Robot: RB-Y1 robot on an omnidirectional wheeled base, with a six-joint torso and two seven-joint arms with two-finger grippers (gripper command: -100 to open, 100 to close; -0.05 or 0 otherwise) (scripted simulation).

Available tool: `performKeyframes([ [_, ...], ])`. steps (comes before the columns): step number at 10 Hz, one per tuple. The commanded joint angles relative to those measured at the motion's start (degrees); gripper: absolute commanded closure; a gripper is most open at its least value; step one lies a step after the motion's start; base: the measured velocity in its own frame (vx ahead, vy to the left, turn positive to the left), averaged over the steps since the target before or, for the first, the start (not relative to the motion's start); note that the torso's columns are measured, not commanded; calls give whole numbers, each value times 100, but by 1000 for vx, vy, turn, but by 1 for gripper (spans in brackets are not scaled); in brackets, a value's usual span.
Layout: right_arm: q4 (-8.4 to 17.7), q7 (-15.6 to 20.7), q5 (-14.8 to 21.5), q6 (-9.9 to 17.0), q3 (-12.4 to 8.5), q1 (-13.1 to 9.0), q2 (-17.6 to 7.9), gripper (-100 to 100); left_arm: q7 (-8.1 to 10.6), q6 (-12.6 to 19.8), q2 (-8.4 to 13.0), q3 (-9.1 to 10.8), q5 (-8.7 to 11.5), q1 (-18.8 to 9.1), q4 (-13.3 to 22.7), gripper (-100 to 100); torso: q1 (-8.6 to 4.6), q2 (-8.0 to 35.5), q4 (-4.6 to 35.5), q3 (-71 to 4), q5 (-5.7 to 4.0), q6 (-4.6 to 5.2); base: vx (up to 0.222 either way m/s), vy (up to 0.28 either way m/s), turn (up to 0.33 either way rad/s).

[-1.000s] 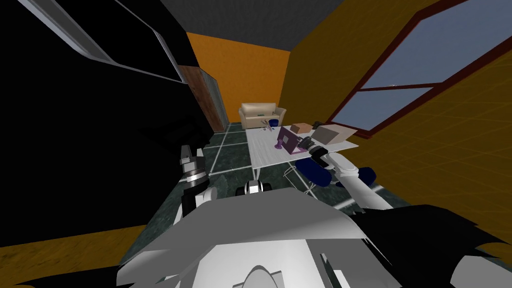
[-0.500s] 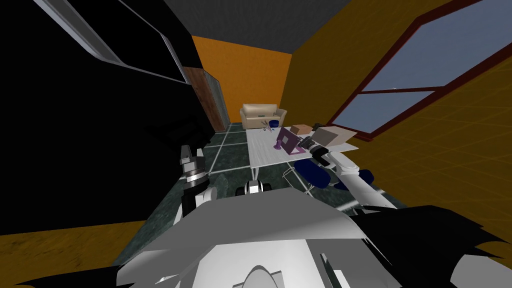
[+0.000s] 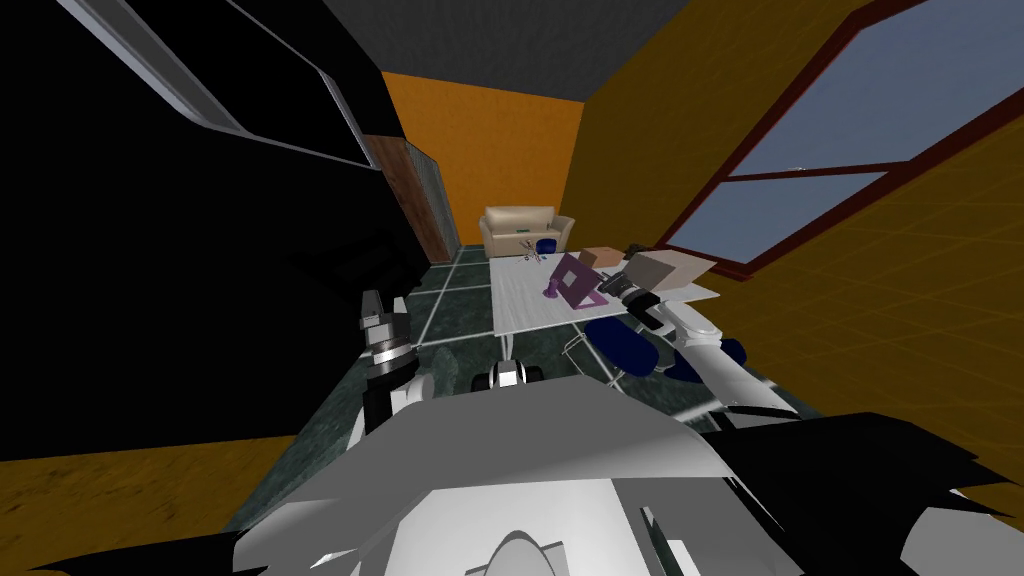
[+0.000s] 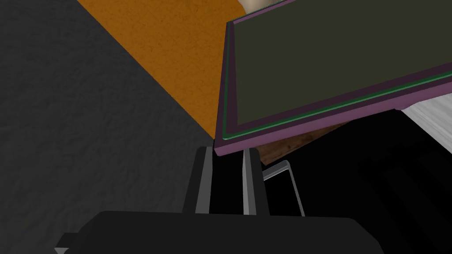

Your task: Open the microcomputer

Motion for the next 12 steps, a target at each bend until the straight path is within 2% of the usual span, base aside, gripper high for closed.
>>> performKeyframes([
  [1, 251, -303, -267, -55, 97, -75, 107, 100, 0, 0, 0, 0, 0, -1, 0, 0, 6, 2, -2, 2, 2, -15, -20, -125, 67],
  [8, 836, -1009, -889, -184, 323, -249, 358, 100, 0, 0, 0, 0, 0, -1, 0, 0, 1, -17, -16, -9, -13, -22, -22, -101, 46],
  [9, 915, -908, -849, -233, 227, -352, 289, 100, 0, 0, 0, 0, 0, -1, 0, 0, -3, -21, -16, -12, -13, -22, -14, -41, -3],
  [10, 1094, -1029, -1011, -303, 275, -417, 492, 100, 0, 0, 0, 0, 0, 0, 0, 0, 20, -13, -1, -10, 8, -19, -21, -80, 19],
  [12, 1249, -1135, -1161, -355, 334, -473, 698, 100, 0, 0, 0, 0, 0, 0, 0, 0, -1, -12, 2, -7, 3, -28, -6, -134, 42],
])
